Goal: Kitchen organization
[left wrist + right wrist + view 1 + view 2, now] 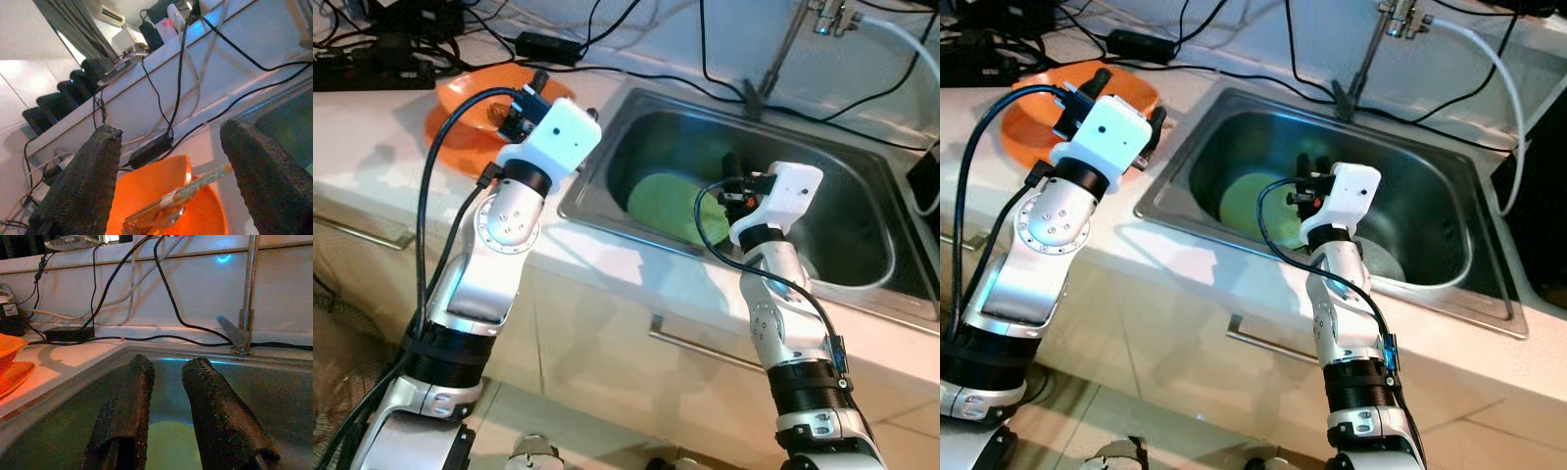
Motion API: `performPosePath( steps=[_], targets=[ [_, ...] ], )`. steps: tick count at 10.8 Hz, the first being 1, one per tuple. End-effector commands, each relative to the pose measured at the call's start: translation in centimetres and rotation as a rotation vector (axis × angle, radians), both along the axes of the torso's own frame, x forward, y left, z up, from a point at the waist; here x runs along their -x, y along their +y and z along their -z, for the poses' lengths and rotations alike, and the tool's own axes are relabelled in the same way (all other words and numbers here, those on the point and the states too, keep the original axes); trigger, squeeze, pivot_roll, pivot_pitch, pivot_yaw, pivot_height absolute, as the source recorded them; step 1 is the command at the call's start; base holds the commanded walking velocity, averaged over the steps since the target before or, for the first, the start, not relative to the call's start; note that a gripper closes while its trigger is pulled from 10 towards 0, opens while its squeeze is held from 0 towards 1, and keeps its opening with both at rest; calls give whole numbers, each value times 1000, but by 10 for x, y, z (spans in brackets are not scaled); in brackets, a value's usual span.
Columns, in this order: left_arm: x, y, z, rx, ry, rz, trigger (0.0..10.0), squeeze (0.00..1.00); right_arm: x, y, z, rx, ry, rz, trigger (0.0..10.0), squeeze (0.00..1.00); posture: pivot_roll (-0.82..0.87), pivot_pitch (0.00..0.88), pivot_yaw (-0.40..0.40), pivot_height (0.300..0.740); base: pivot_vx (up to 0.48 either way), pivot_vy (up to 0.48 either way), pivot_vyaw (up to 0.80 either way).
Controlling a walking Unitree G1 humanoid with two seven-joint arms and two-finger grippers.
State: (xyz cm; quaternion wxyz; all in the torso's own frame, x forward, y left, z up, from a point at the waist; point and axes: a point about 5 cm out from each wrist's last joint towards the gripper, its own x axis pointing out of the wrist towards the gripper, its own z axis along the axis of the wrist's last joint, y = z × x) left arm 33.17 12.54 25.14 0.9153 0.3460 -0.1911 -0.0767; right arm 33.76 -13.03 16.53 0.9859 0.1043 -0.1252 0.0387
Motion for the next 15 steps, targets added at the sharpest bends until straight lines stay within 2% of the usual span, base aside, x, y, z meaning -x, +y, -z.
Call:
performPosePath(
  steps=[1,2,5,9,11,12,15],
  targets=[
    [0,-5,5,-19,27,17,10000,0,0,-6,3,16,20,21,10000,0,92,82,-130,740,0,0,800],
    [0,-7,7,-26,31,33,10000,0,1,-6,5,12,29,21,10000,0,91,81,-130,740,0,0,800],
    [2,-11,8,-44,36,64,10000,0,0,-7,6,2,36,26,10000,0,95,69,-131,740,0,0,0],
    [1,-18,9,-174,42,133,10000,0,-1,-5,6,-6,37,18,10000,0,99,64,-130,740,0,0,0],
    [-4,-20,11,-271,66,122,10000,0,-1,-5,6,-11,39,21,10000,0,99,69,-128,740,0,0,0],
    [-11,-21,11,-331,79,116,10000,0,-1,-4,6,-16,38,23,10000,0,99,72,-127,740,0,0,0],
    [-26,-21,5,-375,69,70,10000,0,-1,-4,4,-19,33,28,10000,0,91,76,-119,740,0,0,0]
  ],
)
